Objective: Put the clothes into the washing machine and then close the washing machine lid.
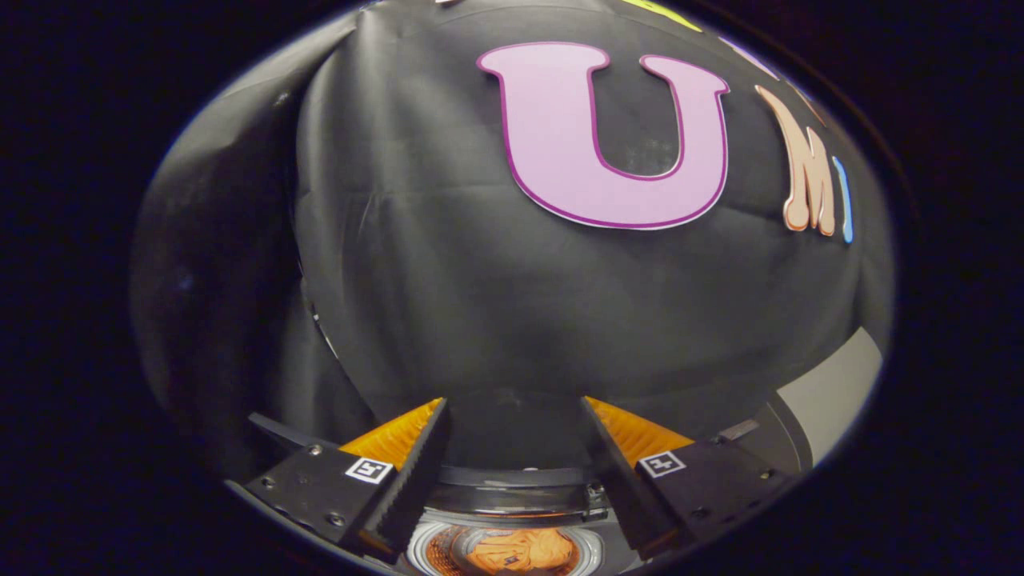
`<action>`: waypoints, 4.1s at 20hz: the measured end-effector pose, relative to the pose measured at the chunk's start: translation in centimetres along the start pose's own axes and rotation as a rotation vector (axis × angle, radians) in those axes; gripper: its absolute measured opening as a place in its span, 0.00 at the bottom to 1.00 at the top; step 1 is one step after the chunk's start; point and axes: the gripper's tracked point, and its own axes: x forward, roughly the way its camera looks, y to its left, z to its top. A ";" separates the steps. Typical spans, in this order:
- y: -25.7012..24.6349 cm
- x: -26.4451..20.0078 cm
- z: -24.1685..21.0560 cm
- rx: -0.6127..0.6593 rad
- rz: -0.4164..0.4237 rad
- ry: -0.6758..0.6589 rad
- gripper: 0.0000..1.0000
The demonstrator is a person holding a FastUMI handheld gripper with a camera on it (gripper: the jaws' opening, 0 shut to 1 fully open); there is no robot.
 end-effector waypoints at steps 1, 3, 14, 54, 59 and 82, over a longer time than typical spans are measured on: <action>0.0 -0.1 0.0 0.000 0.002 0.005 0.96; -0.1 -0.1 0.1 -0.003 0.005 0.010 0.96; 0.1 0.3 0.0 0.002 0.050 0.025 0.95; -1.0 -2.1 1.8 0.057 0.165 -0.250 0.96; -2.1 -3.4 1.0 0.061 0.138 -0.287 0.96; -5.0 -6.8 -1.1 0.082 -0.002 -0.431 0.96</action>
